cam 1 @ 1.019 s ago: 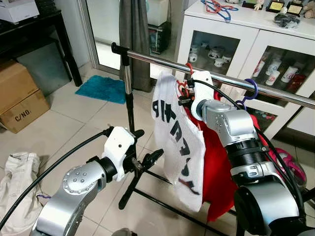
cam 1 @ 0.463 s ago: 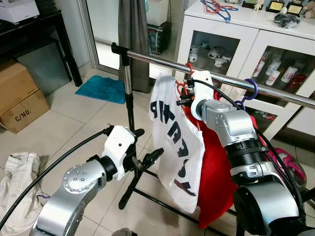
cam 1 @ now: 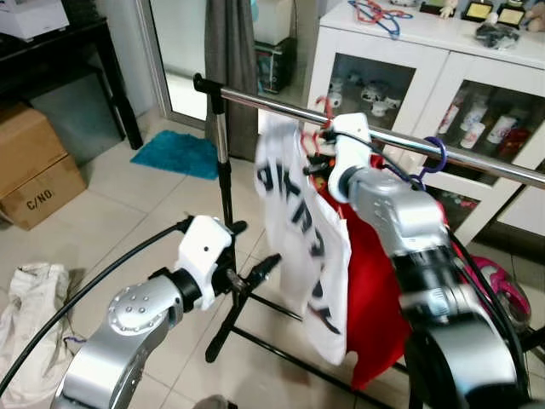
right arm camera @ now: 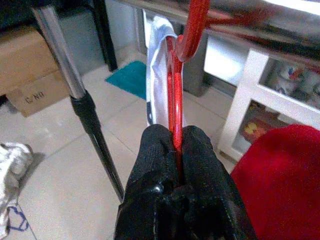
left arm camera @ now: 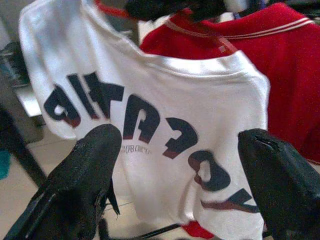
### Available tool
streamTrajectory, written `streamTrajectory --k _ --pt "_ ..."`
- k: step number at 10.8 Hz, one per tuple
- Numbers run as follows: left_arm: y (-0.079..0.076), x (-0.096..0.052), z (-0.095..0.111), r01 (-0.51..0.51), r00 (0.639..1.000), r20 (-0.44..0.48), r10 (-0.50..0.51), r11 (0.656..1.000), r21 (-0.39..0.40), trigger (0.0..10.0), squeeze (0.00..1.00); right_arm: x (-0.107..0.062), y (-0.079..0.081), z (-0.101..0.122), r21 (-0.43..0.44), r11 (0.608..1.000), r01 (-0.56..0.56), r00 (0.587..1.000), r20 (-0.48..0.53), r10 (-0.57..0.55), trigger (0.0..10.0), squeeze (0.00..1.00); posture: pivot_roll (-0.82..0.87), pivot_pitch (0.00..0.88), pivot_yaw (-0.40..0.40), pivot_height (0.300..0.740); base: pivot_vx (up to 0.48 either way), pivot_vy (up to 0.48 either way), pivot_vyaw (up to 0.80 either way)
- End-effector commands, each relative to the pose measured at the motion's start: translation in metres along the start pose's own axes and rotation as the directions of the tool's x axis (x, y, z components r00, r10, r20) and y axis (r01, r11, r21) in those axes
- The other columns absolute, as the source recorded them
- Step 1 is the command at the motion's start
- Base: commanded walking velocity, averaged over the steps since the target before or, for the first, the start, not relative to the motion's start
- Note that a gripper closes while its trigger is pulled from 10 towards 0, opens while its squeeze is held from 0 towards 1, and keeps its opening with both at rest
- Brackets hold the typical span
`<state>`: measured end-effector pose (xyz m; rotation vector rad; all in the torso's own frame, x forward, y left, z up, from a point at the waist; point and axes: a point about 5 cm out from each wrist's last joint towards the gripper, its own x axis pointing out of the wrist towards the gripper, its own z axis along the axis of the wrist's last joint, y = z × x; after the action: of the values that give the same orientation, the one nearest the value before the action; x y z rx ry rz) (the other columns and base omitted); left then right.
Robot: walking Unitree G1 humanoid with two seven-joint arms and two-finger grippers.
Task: Hang hanger
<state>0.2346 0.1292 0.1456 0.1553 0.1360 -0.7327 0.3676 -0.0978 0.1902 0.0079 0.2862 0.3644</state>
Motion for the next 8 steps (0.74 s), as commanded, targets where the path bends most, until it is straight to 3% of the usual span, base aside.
streamTrajectory --k 1,5,6,8 --pt "0.002 -0.002 0.002 -0.032 1.000 0.001 0.032 0.999 0.010 10.0 0.00 -0.009 -0.003 0.006 0.008 1.000 -0.010 0.999 0.033 0.010 0.0 0.00 0.17 0.002 -0.021 0.740 0.000 0.000 0.00" --pt "0.009 0.006 0.006 -0.115 0.992 0.042 0.116 0.993 -0.034 10.0 0.00 -0.052 0.014 -0.013 -0.004 0.995 -0.102 0.993 0.061 0.102 0.0 0.00 0.14 0.021 -0.023 0.740 0.000 0.000 0.00" --pt "0.004 0.004 0.001 -0.125 0.991 0.032 0.127 0.990 -0.060 10.0 0.00 -0.069 0.021 -0.034 0.025 0.988 -0.152 0.986 0.066 0.150 0.0 0.00 0.13 0.012 -0.023 0.740 0.000 0.000 0.00" --pt "0.003 0.005 0.000 -0.128 0.991 0.030 0.131 0.989 -0.069 10.0 0.00 -0.084 0.018 -0.057 0.045 0.991 -0.125 0.992 0.021 0.124 0.0 0.00 0.13 0.022 -0.030 0.740 0.000 0.000 0.00"
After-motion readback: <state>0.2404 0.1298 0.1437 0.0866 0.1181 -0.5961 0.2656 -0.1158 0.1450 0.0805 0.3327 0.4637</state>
